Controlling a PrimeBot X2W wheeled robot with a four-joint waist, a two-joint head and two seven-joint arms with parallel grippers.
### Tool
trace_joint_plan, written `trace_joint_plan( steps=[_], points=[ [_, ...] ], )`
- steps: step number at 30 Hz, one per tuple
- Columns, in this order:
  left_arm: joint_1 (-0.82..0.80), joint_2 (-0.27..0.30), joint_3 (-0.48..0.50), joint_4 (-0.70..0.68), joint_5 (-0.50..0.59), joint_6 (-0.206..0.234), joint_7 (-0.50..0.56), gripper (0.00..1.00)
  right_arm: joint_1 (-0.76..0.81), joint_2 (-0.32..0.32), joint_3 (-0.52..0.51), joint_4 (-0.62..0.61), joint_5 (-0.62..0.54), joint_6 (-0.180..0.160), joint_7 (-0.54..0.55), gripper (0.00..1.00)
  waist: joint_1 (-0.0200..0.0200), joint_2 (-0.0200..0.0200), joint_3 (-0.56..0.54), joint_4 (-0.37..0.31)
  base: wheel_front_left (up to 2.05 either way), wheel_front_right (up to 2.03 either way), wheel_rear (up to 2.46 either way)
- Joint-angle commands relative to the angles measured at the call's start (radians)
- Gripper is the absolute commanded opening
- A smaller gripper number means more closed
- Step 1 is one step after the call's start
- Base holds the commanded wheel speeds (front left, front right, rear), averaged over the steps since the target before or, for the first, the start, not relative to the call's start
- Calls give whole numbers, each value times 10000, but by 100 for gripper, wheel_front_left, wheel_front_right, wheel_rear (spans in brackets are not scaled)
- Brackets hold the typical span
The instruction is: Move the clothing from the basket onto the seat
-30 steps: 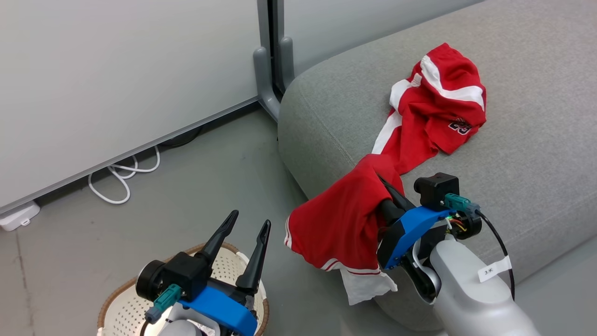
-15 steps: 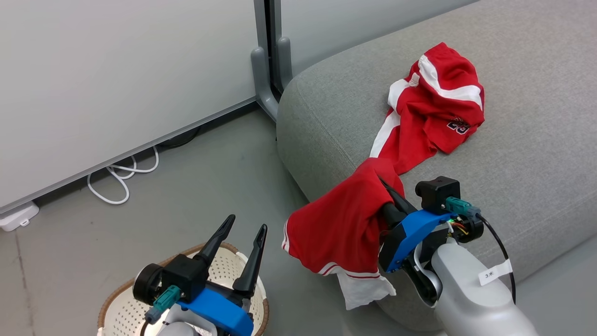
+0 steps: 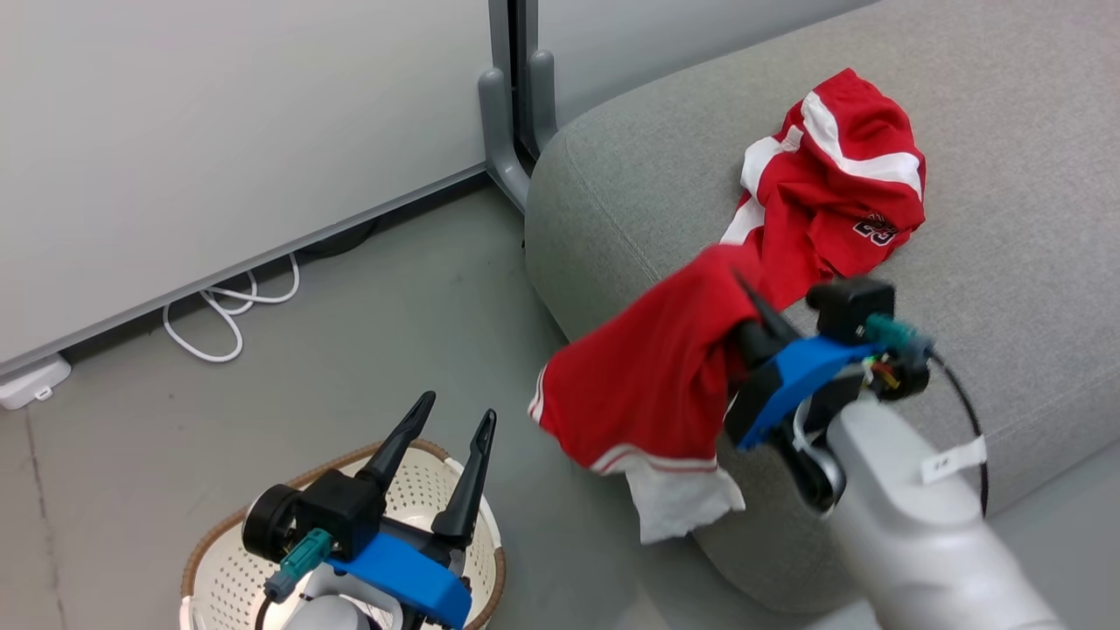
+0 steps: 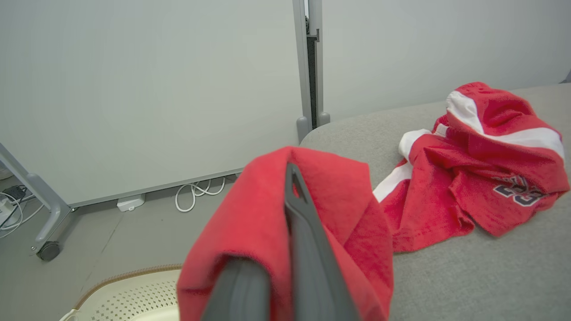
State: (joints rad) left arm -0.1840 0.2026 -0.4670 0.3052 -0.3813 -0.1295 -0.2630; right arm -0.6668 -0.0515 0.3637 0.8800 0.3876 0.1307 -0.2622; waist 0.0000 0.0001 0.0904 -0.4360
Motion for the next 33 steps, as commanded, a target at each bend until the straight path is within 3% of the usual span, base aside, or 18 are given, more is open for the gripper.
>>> trace_joint_plan(
  steps=[1, 7, 20, 26, 33],
  points=[
    [-152, 39, 78, -97, 80, -15, -26, 100, -413, -95, -194, 56, -115, 1, -38, 0, 0, -1, 91, 0, 0, 0, 0],
    [-286, 151, 106, -338, 216, -15, -28, 100, -1970, -714, -1192, 372, -408, 1, 389, 0, 0, -1, 555, 107, 0, 0, 0],
    [-1243, 906, -196, -1077, 656, -15, 4, 100, -5371, -2945, -4480, 157, -1465, 1, 1627, 0, 0, -1, 2601, 757, 0, 0, 0],
    [-1870, 1309, -240, -1822, 816, -15, 232, 100, -5769, -3560, -5504, -204, -1762, 1, 1709, 0, 0, -1, 3855, 1037, 0, 0, 0],
    [-2363, 1646, -360, -2748, 1072, -1, 550, 100, -4983, -3450, -6890, -195, -2019, 1, 1182, 0, 0, -1, 4969, 1352, 0, 0, 0]
  ],
)
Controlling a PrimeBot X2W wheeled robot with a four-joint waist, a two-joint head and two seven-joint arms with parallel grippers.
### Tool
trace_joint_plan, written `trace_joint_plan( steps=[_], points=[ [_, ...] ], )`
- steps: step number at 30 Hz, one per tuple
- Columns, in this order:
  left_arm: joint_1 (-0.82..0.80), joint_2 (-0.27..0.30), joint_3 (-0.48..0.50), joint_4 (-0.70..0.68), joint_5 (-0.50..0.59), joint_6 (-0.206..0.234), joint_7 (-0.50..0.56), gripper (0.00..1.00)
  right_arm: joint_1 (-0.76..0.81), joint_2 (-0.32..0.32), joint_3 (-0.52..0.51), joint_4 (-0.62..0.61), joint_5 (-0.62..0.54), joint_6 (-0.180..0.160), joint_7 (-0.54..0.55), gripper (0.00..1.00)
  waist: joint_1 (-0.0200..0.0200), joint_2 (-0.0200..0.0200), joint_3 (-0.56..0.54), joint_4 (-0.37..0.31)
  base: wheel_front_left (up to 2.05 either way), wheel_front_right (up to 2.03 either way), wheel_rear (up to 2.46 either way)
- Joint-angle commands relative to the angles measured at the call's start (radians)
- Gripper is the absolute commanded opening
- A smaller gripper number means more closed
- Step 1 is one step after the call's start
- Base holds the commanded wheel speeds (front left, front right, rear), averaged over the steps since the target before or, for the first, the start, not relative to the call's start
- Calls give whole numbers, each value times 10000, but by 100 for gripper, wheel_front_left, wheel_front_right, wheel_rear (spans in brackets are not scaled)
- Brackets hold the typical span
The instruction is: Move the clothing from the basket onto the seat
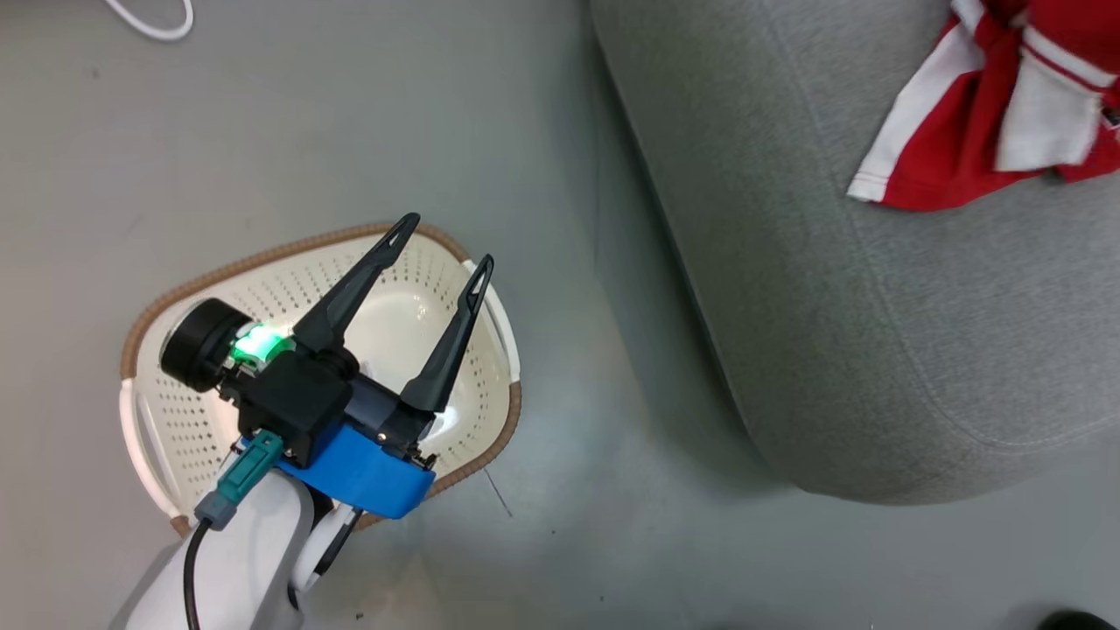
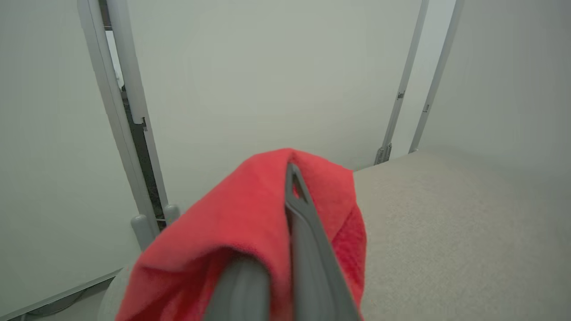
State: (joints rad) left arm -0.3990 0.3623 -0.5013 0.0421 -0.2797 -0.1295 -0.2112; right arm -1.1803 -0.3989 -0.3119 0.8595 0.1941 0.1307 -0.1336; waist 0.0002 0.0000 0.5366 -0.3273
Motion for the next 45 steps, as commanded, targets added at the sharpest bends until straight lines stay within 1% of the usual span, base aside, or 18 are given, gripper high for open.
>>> trace_joint_plan(
  steps=[1, 5, 9, 19, 20, 21, 22, 23, 36, 45],
  points=[
    [-260, 78, -19, -272, 96, 19, 63, 100, 241, 108, -375, 66, -66, 0, -214, 0, -2, 0, 658, 300, 0, 0, 0],
    [-181, 233, 86, -762, 74, 152, 161, 100, 596, 485, -961, 472, -230, 1, -520, 0, -2, 0, 1076, 355, 0, 0, 0],
    [-88, 373, 128, -1036, 92, 201, 236, 100, 740, 625, -1370, 890, -506, 0, -767, 0, -2, 0, 1337, 443, 0, 0, 0],
    [-34, 645, 212, -1222, -20, 277, 411, 100, 642, 943, -1702, 1556, -1197, 1, -1100, 0, -2, 0, 1505, 383, 0, 0, 0],
    [-35, 644, 211, -1213, -15, 285, 414, 100, 642, 966, -1725, 1602, -1236, 1, -1132, 15, -2, 0, 1491, 375, 0, 0, 0],
    [-32, 641, 204, -1201, -31, 292, 412, 100, 638, 972, -1738, 1627, -1290, 1, -1153, 43, -2, 0, 1474, 367, 0, 0, 0],
    [-27, 637, 189, -1189, -53, 295, 410, 100, 646, 979, -1721, 1641, -1345, 1, -1184, 94, -2, 0, 1462, 362, 0, 0, 0],
    [-21, 636, 168, -1178, -66, 296, 407, 100, 652, 1003, -1701, 1663, -1369, 1, -1189, 100, -2, 0, 1450, 359, 0, 0, 0],
    [-103, 608, 80, -1069, -175, 323, 327, 100, 860, 1113, -1608, 1686, -1610, 1, -1284, 100, -2, 0, 1239, 389, 0, 0, 0],
    [-54, 404, -40, -654, -349, 336, 66, 100, 1141, 1034, -1326, 1792, -1505, 1, -1283, 100, -2, 0, 699, 558, 0, 0, 0]
  ],
)
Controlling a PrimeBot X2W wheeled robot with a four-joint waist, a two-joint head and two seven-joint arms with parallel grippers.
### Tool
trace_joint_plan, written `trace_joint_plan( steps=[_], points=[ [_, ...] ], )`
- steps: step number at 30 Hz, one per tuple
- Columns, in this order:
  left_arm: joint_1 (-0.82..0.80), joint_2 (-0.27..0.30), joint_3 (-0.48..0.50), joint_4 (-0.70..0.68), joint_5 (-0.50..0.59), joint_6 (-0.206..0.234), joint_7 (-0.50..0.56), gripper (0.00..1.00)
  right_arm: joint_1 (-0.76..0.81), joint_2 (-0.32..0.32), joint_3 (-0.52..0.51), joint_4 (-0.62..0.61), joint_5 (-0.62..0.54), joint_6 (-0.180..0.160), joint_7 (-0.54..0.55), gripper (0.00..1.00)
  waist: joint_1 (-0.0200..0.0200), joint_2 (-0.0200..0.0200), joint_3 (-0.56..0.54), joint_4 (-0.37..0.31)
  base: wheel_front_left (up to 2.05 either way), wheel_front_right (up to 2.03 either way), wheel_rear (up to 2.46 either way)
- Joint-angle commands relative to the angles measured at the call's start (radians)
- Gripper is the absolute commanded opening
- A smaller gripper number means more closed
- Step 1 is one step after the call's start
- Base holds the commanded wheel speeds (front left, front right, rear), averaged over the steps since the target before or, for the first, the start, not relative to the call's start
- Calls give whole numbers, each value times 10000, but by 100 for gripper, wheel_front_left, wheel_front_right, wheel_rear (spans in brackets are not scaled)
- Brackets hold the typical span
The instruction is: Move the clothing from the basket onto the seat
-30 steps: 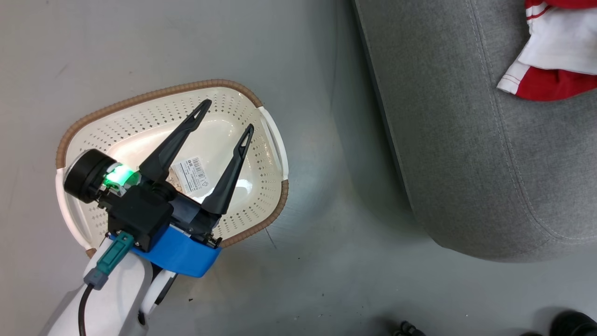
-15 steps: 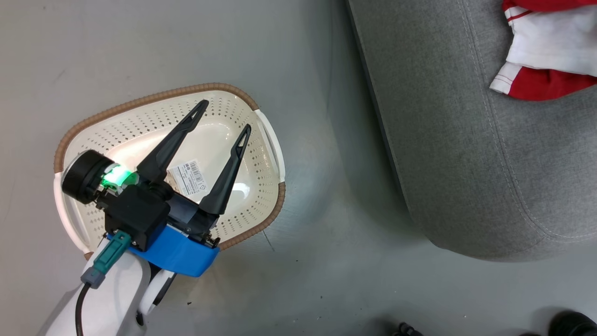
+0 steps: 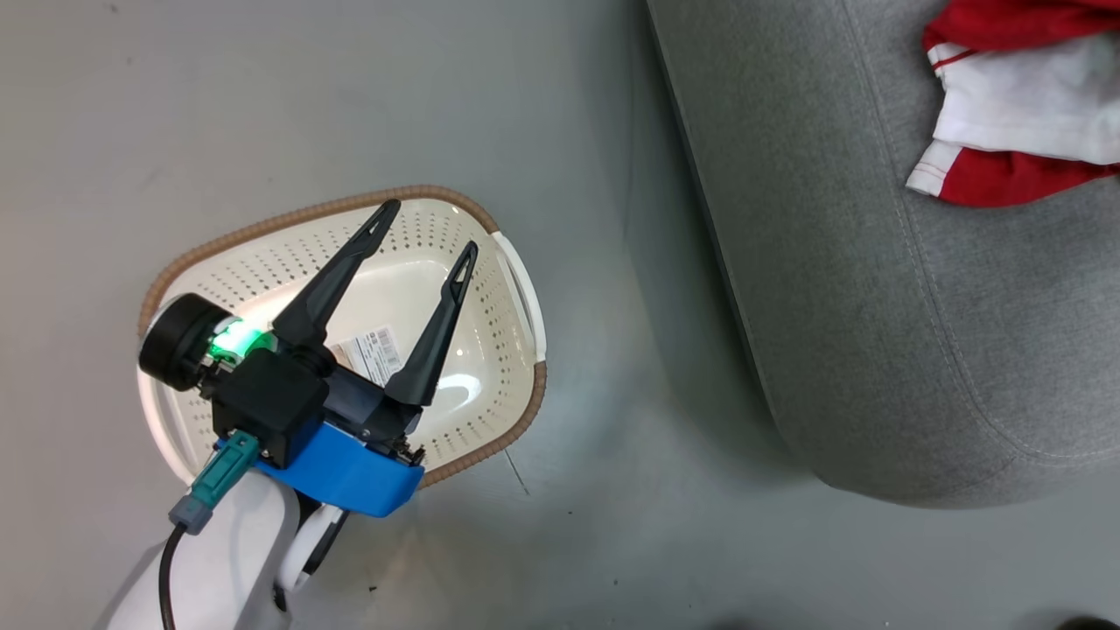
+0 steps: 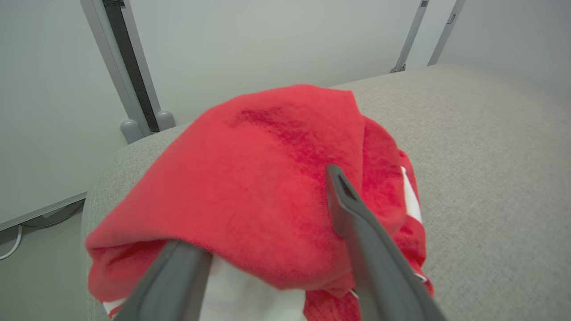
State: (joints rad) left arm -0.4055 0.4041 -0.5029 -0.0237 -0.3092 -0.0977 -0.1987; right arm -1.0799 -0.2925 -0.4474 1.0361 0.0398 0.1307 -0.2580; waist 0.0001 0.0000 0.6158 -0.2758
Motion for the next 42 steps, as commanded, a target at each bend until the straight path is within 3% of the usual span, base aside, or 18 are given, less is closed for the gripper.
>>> trace_joint_plan(
  steps=[1, 12, 22, 30, 42],
  points=[
    [39, -65, -43, 84, -86, 17, -102, 100, 206, -54, 92, 30, 57, 1, -35, 100, -1, 0, -189, 70, 0, 0, 0],
    [391, -736, -47, 1182, -510, 19, -579, 100, 1582, -115, 1301, -232, 395, 0, -57, 100, -1, 0, -1637, 463, 0, 0, 0],
    [1077, -1574, 458, 2048, -760, -89, -671, 100, 3414, -45, 2431, -1391, 977, 1, 27, 100, -1, 0, -3245, 1112, 0, 0, 0],
    [1901, -2284, 1188, 2367, -641, -241, -673, 100, 5379, 136, 3144, -3108, 1439, 1, 498, 100, -1, 0, -4454, 1787, 0, 0, 0],
    [2892, -2722, 2247, 2987, -496, -343, -667, 100, 8168, 1081, 3027, -6645, 1440, 1, 1443, 100, -1, 0, -5696, 2665, 0, 0, 0]
  ],
)
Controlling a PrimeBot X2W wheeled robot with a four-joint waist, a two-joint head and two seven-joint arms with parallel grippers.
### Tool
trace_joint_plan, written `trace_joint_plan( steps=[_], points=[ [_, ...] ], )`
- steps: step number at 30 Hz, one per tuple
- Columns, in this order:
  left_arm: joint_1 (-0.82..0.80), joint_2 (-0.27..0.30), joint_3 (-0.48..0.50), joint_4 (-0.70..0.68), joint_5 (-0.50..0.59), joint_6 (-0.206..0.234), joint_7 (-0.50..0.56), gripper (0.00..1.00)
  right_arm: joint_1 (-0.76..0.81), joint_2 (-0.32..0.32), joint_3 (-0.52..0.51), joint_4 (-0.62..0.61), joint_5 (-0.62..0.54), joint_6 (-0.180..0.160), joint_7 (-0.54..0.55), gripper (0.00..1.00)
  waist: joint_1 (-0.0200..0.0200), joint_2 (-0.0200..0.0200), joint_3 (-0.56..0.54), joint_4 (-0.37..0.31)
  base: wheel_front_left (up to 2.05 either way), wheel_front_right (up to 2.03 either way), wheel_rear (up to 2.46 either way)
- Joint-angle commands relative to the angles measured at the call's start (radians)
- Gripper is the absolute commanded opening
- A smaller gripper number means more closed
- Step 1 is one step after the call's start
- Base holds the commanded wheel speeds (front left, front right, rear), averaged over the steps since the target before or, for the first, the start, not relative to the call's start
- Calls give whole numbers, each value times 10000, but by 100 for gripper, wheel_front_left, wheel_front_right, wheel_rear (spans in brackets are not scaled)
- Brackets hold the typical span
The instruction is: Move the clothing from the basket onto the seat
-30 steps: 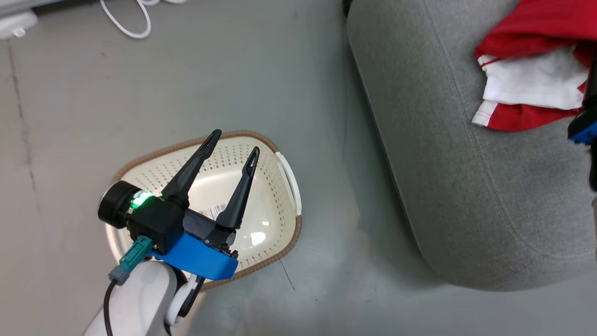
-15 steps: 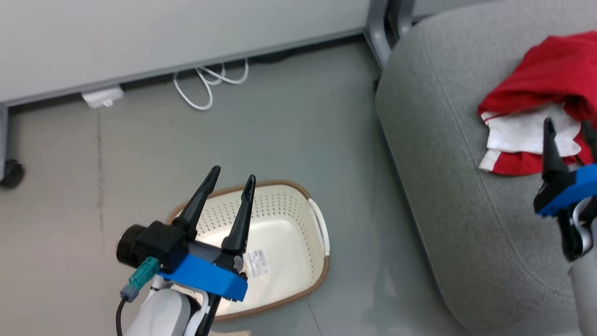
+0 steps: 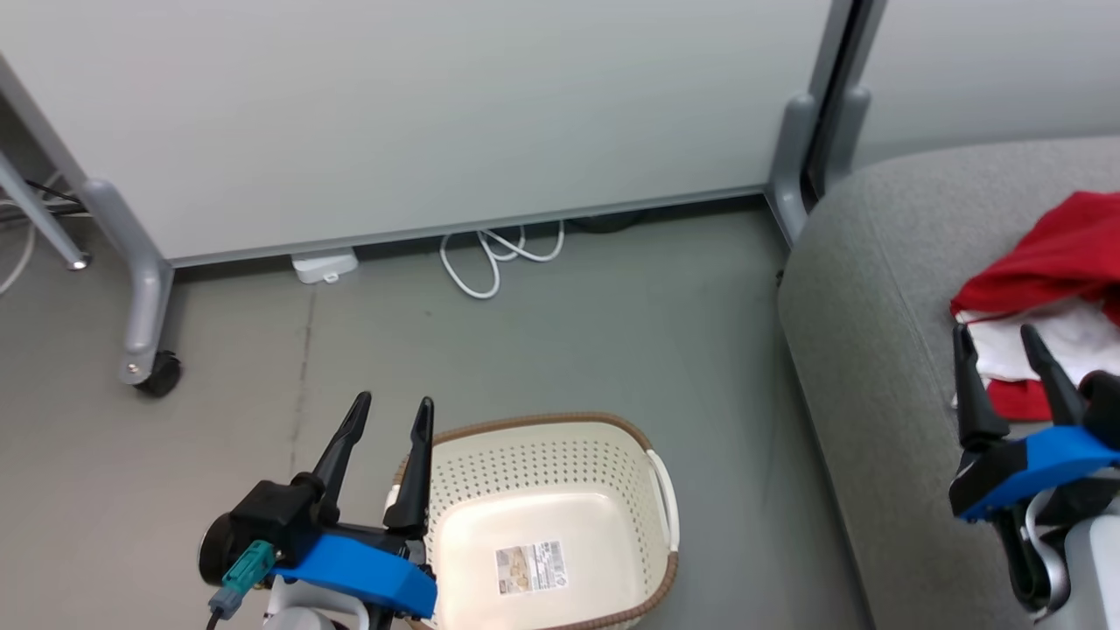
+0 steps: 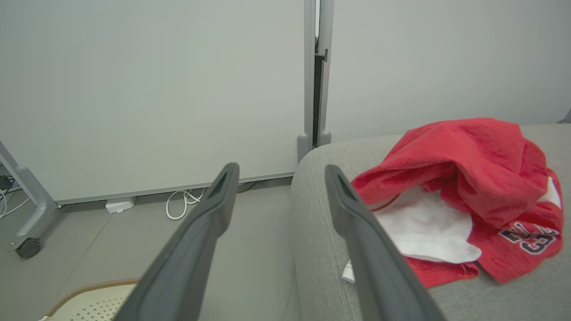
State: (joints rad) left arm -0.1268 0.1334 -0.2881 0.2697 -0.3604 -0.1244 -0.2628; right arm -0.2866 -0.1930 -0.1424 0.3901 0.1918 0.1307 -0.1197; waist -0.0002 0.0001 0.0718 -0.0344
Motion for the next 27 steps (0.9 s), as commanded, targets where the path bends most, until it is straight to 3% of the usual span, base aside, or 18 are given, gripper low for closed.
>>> trace_joint_plan(
  steps=[1, 13, 27],
  points=[
    [161, -35, 183, 86, 20, -80, -26, 100, 439, 205, -63, -464, -119, 1, 140, 100, 2, -1, -309, 306, 0, 0, 0],
    [394, -161, 983, 738, -92, -66, -27, 100, 2055, 1185, -265, -2621, -784, 1, 776, 100, 2, -1, -720, 834, 0, 0, 0],
    [377, -49, 1294, 1335, -176, -69, -27, 100, 2810, 1439, 12, -2678, -556, 1, 613, 100, 2, -1, -866, 1010, 0, 0, 0]
  ],
)
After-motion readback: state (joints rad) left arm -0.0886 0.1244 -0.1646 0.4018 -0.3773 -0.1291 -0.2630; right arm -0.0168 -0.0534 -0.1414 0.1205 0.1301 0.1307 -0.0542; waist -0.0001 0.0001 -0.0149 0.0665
